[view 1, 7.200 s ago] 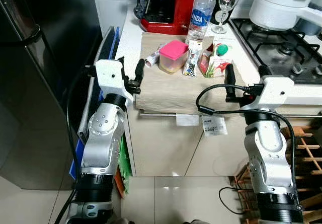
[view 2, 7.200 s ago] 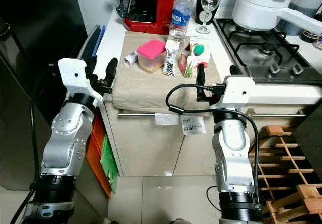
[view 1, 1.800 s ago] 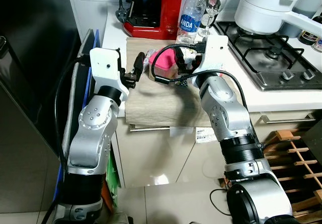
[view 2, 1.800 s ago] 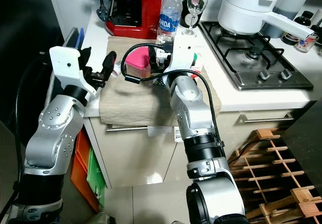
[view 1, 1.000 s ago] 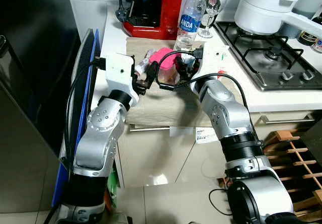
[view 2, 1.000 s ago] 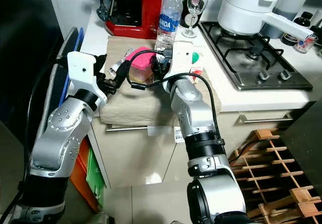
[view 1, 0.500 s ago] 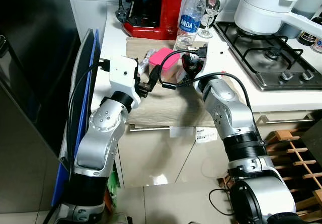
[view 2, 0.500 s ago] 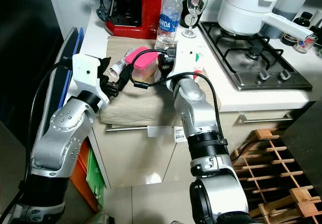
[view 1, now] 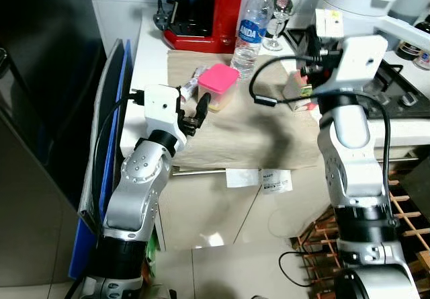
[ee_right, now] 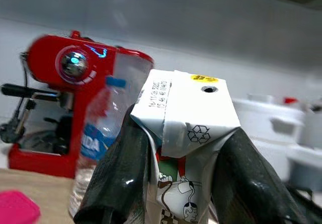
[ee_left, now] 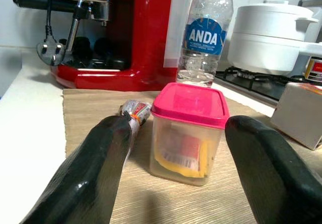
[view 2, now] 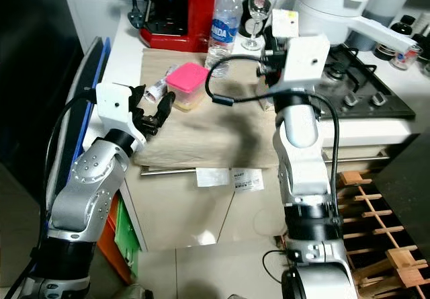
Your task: Restocking fridge
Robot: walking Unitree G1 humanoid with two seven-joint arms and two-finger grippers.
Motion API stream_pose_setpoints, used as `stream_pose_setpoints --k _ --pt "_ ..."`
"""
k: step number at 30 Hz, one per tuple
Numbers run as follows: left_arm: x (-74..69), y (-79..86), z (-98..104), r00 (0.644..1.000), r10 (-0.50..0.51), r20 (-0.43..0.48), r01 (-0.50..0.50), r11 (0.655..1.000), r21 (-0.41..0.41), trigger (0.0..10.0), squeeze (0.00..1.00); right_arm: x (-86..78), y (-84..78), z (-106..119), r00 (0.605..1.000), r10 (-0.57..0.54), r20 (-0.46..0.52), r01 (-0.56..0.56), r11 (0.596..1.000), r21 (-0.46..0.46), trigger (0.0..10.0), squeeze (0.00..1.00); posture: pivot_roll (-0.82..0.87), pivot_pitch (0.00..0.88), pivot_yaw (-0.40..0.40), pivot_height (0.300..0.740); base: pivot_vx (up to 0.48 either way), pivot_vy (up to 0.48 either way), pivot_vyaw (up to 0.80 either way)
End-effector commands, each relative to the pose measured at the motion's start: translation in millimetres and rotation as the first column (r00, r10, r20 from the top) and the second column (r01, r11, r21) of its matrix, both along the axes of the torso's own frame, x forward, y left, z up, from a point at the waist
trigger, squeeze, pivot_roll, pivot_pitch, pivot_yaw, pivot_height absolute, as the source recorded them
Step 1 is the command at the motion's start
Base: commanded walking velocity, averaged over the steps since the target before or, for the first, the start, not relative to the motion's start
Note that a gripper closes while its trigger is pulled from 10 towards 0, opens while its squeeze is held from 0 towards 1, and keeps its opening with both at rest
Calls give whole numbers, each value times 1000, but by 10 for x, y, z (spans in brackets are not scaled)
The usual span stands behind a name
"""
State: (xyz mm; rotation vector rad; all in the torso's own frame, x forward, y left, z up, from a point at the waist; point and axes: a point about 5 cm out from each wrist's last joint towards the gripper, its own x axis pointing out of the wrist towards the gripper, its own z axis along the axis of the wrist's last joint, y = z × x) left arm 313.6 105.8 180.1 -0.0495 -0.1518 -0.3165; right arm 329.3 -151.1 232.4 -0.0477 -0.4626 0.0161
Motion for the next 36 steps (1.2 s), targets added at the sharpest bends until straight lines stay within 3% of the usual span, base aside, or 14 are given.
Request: stream_pose_setpoints --k 1,7,13,36 --pt "46 -40 70 1000 -1 30 1 1000 -5 10000 0 -39 3 46 1000 -7 30 6 1000 8 10000 0 -30 0 -28 740 0 0 0" --pt "106 -34 104 998 18 55 -17 1000 -16 10000 0 -44 35 -3 1000 5 13 -5 1000 13 10000 0 -43 0 -17 740 0 0 0" --pt "117 -14 121 997 41 69 -40 999 -20 10000 0 -25 -33 -85 1000 -11 -25 12 1000 21 10000 0 -35 0 -16 740 -266 0 0" --pt "152 -18 149 994 45 100 -45 999 -3 10000 0 56 23 -306 991 19 -134 -14 999 32 10000 0 -22 0 -12 740 -272 0 0"
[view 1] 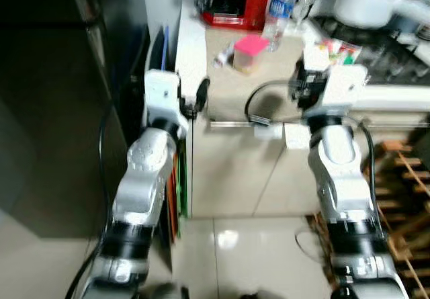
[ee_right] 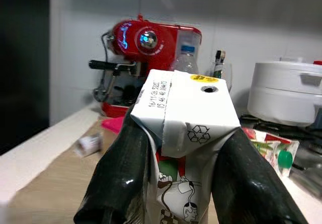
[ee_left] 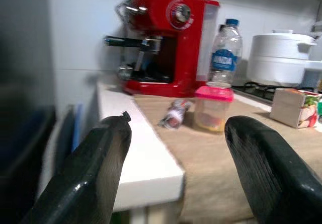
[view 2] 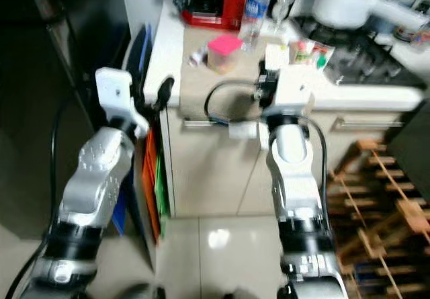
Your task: Restocking fridge
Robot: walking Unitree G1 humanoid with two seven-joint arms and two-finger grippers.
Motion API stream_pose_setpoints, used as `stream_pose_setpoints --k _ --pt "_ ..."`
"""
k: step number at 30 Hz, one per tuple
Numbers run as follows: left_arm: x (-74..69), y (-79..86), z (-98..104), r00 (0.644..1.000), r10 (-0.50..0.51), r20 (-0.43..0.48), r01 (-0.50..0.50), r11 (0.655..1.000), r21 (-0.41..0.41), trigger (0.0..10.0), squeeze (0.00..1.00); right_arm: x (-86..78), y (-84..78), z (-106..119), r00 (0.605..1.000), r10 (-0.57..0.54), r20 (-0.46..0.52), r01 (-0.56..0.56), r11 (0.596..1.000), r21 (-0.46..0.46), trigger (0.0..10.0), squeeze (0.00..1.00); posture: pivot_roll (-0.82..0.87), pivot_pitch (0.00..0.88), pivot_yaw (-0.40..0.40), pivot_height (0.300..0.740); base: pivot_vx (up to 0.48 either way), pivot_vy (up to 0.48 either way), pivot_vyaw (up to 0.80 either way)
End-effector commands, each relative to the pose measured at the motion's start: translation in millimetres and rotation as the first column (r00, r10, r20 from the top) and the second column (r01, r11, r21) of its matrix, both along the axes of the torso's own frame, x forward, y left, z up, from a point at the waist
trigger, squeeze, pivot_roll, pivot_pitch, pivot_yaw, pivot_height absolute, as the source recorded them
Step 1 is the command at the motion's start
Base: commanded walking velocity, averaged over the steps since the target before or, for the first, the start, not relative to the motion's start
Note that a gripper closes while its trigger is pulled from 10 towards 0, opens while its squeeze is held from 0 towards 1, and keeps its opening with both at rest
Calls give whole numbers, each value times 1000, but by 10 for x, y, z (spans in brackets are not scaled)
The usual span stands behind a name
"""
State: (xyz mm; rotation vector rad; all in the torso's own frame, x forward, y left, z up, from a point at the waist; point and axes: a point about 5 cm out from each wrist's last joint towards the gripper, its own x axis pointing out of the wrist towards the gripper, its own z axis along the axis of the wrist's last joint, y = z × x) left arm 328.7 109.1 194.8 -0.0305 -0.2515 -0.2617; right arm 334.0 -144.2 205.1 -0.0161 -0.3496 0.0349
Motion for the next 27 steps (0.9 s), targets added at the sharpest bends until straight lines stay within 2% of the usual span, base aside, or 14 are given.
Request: stream_pose_setpoints --k 1,9,15,17,23,27 --pt "1 -53 2 1000 -13 1 13 1000 1 10000 0 10 -48 -39 1000 -6 -24 6 1000 6 10000 0 -22 0 -12 740 -285 0 0" --pt "-10 -67 -9 1000 -13 3 13 1000 0 10000 0 9 -57 -105 999 -3 -50 3 1000 6 10000 0 -26 0 -13 740 -285 0 0" --pt "-20 -62 -19 1000 -17 3 17 1000 -11 10000 0 12 -56 -126 998 -2 -58 2 1000 6 10000 0 -24 0 -16 740 0 0 0" --pt "-25 -53 -14 1000 -13 14 13 1000 7 10000 0 15 -55 -133 998 0 -61 1 1000 8 10000 0 -24 0 -16 740 0 0 0" --pt "-23 -64 -33 1000 -9 13 9 1000 28 10000 0 20 -48 -150 998 2 -69 -2 1000 4 10000 0 -24 0 -16 740 0 -429 0" --pt "11 77 -129 997 59 -41 -60 998 -17 10000 0 10 -73 -181 997 -4 -78 3 1000 -5 10000 0 -24 0 -16 740 0 -480 0"
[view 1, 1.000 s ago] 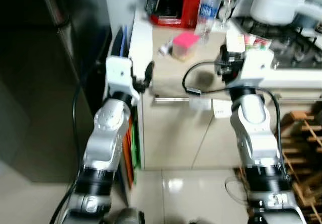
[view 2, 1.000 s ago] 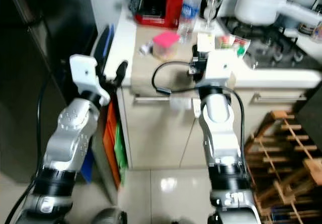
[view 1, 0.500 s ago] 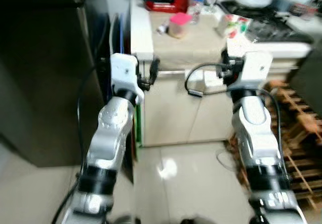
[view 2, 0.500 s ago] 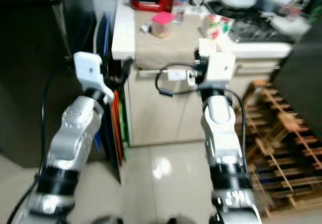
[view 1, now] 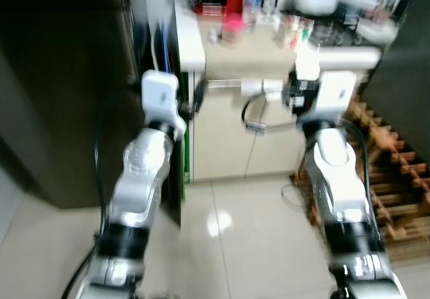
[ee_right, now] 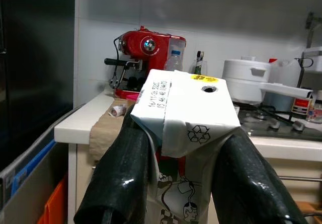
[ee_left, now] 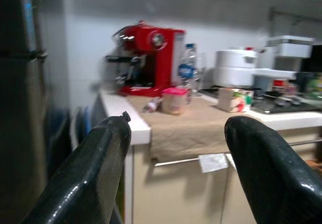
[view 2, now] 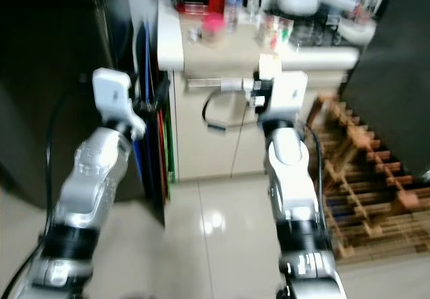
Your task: Restocking fridge
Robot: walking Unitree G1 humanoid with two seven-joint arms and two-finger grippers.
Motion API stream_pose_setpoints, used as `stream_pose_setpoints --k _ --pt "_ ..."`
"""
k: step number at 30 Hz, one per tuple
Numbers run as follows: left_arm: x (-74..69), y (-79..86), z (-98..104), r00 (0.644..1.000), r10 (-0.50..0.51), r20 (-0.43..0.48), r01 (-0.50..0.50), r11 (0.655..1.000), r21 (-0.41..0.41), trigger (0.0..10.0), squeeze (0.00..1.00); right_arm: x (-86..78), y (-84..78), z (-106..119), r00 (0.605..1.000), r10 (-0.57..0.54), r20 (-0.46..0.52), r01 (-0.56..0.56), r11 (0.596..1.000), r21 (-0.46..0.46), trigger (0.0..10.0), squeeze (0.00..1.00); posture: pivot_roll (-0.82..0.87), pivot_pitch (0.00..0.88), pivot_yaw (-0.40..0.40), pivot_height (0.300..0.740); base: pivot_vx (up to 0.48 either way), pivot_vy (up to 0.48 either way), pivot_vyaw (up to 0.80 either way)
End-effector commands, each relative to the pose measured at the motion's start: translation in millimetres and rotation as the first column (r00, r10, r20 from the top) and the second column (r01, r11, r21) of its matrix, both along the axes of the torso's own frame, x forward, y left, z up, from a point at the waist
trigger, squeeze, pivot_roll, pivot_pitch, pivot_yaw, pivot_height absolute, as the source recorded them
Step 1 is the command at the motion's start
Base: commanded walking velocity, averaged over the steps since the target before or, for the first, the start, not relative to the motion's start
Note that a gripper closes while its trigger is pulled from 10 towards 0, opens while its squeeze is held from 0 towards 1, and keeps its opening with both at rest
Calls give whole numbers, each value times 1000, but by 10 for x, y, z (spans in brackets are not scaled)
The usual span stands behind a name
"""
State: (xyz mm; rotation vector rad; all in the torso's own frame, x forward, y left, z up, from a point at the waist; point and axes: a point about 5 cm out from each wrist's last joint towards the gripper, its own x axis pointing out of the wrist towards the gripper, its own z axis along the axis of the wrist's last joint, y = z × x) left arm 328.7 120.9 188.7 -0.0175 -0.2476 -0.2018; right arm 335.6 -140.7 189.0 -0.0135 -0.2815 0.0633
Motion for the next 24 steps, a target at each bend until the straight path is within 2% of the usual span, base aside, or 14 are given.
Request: stream_pose_setpoints --k 1,3,7,13,19,24 --pt "22 30 -140 997 30 -71 -33 998 -48 10000 0 -13 -124 -34 999 -35 -13 35 999 -4 10000 0 -29 0 -14 740 0 -480 0" --pt "24 112 -250 990 65 -127 -76 994 -80 10000 0 -25 -145 -57 999 -41 -18 41 999 -7 10000 0 -30 0 -15 740 0 -480 0" --pt "9 92 -329 986 57 -159 -72 994 -88 10000 0 -33 -141 -87 999 -43 -26 43 999 -10 10000 0 -32 0 -11 740 0 -480 0" --pt "-3 91 -354 985 48 -165 -62 995 -82 10000 0 -37 -111 -103 999 -41 -29 41 999 -7 10000 0 -31 0 -7 740 0 -480 0" --pt "-66 212 -353 986 60 -153 -68 997 -47 10000 0 -77 -5 -192 999 -2 -53 2 1000 0 10000 0 13 0 -11 740 0 -480 0" --pt "-67 152 -294 991 48 -122 -55 997 -54 10000 0 -105 -10 -270 997 14 -76 -15 1000 -15 10000 0 -4 0 -5 740 0 -480 0"
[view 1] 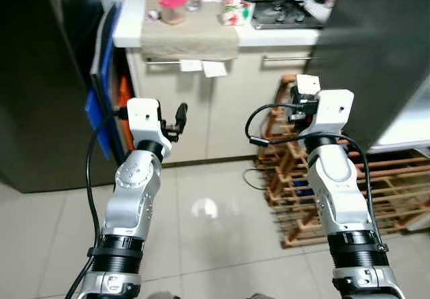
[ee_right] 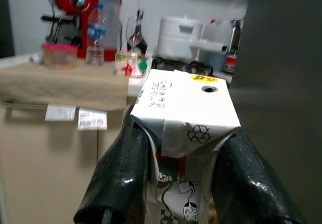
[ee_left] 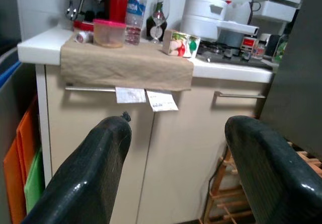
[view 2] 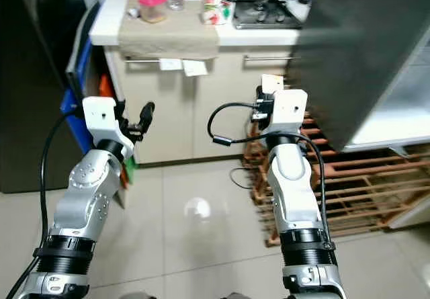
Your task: Restocking fridge
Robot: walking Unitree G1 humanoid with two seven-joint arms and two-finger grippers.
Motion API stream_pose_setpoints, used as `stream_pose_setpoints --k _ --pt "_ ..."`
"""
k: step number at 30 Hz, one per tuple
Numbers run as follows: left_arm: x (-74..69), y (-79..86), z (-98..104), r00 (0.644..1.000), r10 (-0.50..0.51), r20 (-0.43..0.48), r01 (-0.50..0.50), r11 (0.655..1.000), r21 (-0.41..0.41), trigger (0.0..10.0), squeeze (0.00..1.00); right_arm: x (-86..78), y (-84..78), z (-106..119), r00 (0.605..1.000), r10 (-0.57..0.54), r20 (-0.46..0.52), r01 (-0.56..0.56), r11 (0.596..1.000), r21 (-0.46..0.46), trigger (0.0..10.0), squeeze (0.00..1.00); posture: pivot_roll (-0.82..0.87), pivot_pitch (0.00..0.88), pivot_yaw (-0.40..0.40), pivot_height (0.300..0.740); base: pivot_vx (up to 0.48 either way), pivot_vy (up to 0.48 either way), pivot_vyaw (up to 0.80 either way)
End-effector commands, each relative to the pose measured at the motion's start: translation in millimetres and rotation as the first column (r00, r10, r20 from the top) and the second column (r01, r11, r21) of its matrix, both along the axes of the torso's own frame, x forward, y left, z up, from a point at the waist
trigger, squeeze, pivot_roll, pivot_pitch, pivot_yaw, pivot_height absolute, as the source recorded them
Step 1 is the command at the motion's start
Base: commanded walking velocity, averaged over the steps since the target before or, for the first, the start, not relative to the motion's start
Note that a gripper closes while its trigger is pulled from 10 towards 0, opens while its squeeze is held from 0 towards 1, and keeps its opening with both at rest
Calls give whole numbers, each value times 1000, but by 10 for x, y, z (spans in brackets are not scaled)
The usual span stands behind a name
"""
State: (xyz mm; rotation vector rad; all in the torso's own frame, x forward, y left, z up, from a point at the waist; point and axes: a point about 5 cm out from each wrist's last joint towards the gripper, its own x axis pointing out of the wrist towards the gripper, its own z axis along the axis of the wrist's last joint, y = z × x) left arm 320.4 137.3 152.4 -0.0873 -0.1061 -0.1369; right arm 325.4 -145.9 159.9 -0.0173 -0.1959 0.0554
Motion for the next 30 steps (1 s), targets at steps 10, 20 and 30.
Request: stream_pose_setpoints --k 10,20,30 --pt "86 -287 -126 997 -50 -57 48 998 -34 10000 0 -179 -372 -90 990 -129 -52 128 991 -30 10000 0 -161 0 6 740 0 -479 0" --pt "152 -160 -202 990 107 -94 -113 991 -68 10000 0 -102 -217 -204 994 -18 -108 12 998 -60 10000 0 -99 0 -77 740 0 -448 0" --pt "190 -128 -113 996 65 -63 -66 998 -14 10000 0 -52 -40 -140 998 9 -56 -12 999 -48 10000 0 -100 0 -2 740 0 -441 0"
